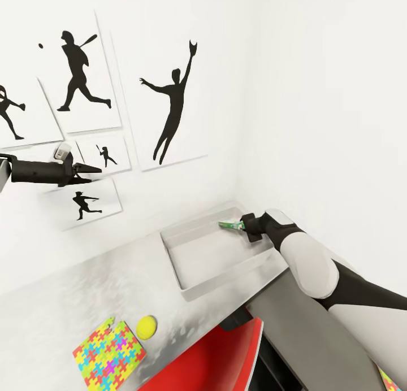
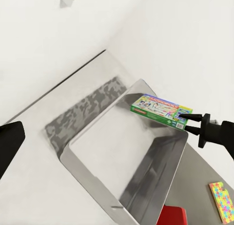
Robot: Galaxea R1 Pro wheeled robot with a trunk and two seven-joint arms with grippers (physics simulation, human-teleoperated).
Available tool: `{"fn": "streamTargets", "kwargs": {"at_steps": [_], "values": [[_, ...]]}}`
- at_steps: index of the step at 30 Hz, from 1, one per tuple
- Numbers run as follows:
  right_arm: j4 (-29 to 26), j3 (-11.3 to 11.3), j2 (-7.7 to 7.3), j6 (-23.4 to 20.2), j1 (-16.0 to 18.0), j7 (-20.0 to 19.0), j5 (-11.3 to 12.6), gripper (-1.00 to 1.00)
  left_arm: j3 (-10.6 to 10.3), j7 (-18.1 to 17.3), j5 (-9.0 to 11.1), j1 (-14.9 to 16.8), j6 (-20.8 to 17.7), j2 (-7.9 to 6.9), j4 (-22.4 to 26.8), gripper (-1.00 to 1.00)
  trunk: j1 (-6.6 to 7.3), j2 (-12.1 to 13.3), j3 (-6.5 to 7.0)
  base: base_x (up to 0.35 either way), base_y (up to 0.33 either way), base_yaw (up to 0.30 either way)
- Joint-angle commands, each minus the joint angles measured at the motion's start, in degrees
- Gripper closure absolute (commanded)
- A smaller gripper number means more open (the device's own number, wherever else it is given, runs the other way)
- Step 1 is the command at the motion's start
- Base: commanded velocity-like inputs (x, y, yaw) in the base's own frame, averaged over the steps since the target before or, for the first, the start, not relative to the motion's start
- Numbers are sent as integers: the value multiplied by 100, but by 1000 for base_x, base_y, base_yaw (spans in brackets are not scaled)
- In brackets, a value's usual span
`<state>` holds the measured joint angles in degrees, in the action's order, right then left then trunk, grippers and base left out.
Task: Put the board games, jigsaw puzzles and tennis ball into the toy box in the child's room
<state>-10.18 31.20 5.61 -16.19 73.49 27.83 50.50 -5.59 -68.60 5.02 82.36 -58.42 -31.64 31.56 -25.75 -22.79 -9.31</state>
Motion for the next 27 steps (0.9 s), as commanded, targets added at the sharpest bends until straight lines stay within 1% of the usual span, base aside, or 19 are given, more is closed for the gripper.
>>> {"fn": "streamTargets", "kwargs": {"at_steps": [1, 13, 21, 27], "values": [[-18, -8, 6, -24, 3, 41, 28, 100, -39, 5, 51, 10, -46, -9, -1, -100, -4, -13, -13, 0, 0, 0], [-19, -9, 19, -18, -1, 35, 30, 100, -39, 5, 51, 8, -39, -9, -1, -100, -4, -13, -13, 0, 0, 0], [-18, -9, 12, -17, -4, -56, 31, 100, -39, 5, 51, 8, -38, -9, -1, -100, -4, -13, -13, 0, 0, 0], [-19, -16, 19, 9, -307, -329, 8, 100, -40, 5, 51, 8, -37, -9, -1, -100, -4, -13, -13, 0, 0, 0]]}}
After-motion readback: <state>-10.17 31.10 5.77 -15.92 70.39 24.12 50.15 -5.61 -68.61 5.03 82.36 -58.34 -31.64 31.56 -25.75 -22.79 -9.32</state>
